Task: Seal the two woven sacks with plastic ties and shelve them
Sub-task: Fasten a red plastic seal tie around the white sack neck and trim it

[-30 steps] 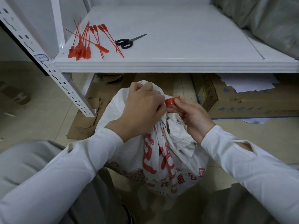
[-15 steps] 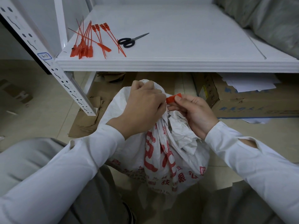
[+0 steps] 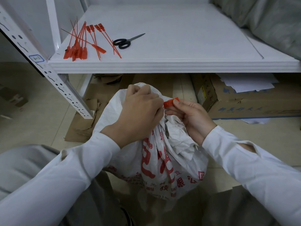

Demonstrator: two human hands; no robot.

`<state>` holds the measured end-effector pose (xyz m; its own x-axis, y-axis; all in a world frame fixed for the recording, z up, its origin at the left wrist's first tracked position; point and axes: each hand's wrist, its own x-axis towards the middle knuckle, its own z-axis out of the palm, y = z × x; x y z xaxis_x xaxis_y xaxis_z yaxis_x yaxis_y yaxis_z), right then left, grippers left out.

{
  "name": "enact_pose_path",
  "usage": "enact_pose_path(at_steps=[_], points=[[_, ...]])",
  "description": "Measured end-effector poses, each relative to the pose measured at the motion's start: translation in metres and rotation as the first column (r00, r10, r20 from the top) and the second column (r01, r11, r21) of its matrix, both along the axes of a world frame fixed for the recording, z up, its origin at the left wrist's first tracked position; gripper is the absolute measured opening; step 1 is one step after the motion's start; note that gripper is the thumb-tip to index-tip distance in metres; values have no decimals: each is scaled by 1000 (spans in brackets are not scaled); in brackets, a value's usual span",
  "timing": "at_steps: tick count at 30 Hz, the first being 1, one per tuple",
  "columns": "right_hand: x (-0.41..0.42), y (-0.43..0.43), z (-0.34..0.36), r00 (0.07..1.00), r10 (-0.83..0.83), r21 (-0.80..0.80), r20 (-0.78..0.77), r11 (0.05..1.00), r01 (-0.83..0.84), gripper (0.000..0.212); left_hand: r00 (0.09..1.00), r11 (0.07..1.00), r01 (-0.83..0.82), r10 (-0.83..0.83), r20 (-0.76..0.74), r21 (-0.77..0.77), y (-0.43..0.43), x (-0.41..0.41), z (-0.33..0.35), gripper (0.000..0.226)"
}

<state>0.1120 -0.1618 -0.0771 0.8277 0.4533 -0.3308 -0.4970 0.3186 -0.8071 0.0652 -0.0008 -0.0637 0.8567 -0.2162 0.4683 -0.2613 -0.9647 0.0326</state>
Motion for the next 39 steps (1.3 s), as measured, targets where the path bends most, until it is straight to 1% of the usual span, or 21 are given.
enact_pose_path(at_steps=[5,16,24,29,32,39], points=[[1,2,0,999,1,30,-39,1000,0,18,1000,1000,-2,3,22,-23,-1,3,-1,31],[2,2,-1,999,5,34,-46,999,-4,16,1000,1000,-13,14,18,-24,-3,4,0,31],[2,0,0,998,21,-24,63,1000,-19,17,1000,999,-16,16,12,-32,0,4,0,34],[1,0,0,999,15,-10,42,1000,-15,17,999,998,25,-24,23,-64,1,5,1,32],[1,1,0,999,22,-3,33,1000,-22,18,1000,998,20,-18,22,-64,0,5,2,32],[1,1,2,996,33,-40,85,999,-29,18,1000,998,4,-4,10,-58,-1,5,2,32]])
